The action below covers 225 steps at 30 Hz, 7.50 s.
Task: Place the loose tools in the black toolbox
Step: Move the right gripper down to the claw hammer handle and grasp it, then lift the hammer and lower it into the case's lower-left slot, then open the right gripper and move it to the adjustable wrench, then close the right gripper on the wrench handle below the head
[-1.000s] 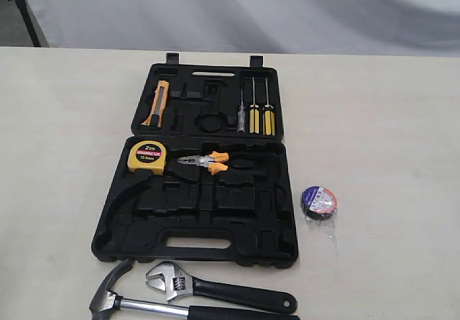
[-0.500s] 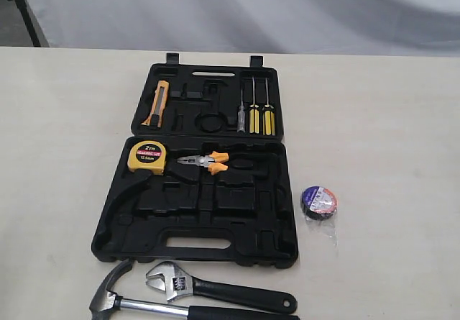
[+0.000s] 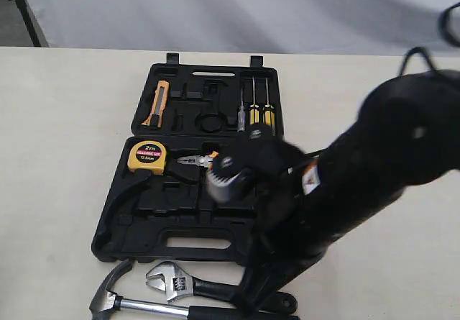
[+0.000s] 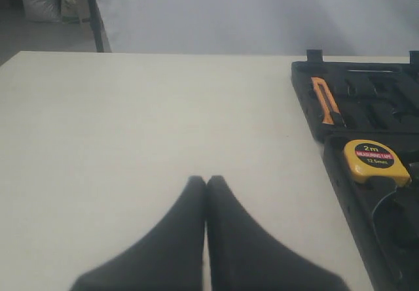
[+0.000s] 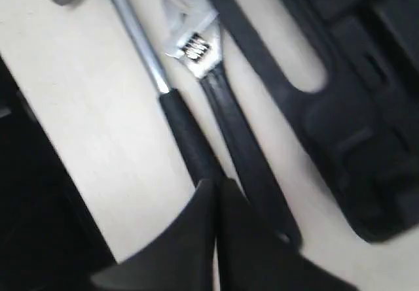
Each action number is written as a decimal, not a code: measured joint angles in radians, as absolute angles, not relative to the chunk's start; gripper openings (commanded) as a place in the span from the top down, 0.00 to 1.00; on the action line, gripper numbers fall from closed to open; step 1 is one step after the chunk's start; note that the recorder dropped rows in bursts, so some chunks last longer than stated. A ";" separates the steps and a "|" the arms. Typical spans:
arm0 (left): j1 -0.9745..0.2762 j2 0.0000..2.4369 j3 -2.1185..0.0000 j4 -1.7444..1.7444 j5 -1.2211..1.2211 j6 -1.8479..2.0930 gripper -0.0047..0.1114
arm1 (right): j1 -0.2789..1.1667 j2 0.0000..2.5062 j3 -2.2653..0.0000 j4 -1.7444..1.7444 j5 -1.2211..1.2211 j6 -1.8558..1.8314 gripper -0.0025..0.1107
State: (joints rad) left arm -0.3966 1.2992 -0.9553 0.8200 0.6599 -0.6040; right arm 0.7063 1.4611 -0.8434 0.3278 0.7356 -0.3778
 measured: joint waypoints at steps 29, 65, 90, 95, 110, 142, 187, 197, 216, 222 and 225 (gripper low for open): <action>-0.397 1.299 -0.955 0.820 0.660 -0.604 0.95 | 1.034 1.962 -1.144 0.201 0.513 -0.604 0.60; -0.397 1.299 -0.955 0.820 0.660 -0.604 0.95 | 0.799 1.955 -1.410 0.096 0.695 -0.701 0.98; -0.397 1.299 -0.955 0.820 0.660 -0.604 0.95 | 0.803 2.072 -1.410 0.122 0.605 -0.785 0.92; -0.397 1.299 -0.955 0.820 0.660 -0.604 0.95 | 0.803 2.072 -1.412 0.122 0.605 -0.785 0.62; -0.397 1.299 -0.955 0.820 0.660 -0.604 0.95 | 0.803 1.960 -1.473 0.126 0.644 -0.603 0.97; -0.397 1.299 -0.955 0.820 0.660 -0.604 0.95 | 0.803 2.136 -1.774 0.076 1.125 -0.075 0.97; -0.397 1.299 -0.955 0.820 0.660 -0.604 0.95 | 0.922 1.737 -0.884 0.164 0.504 -0.352 0.54; -0.397 1.299 -0.955 0.820 0.660 -0.604 0.95 | 0.846 1.807 -0.884 0.164 0.498 -0.314 0.54; -0.397 1.299 -0.955 0.820 0.660 -0.604 0.95 | 0.846 1.839 -0.884 0.164 0.443 -0.347 0.65; -0.397 1.299 -0.955 0.820 0.660 -0.604 0.95 | 0.867 1.839 -0.887 0.160 0.471 -0.434 0.98; -0.397 1.299 -0.955 0.820 0.660 -0.604 0.95 | 0.881 1.839 -0.887 0.160 0.473 -0.465 0.98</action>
State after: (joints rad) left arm -0.3966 1.2992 -0.9553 0.8200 0.6599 -0.6040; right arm 0.8814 1.8389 -0.8874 0.1599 0.4730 -0.4645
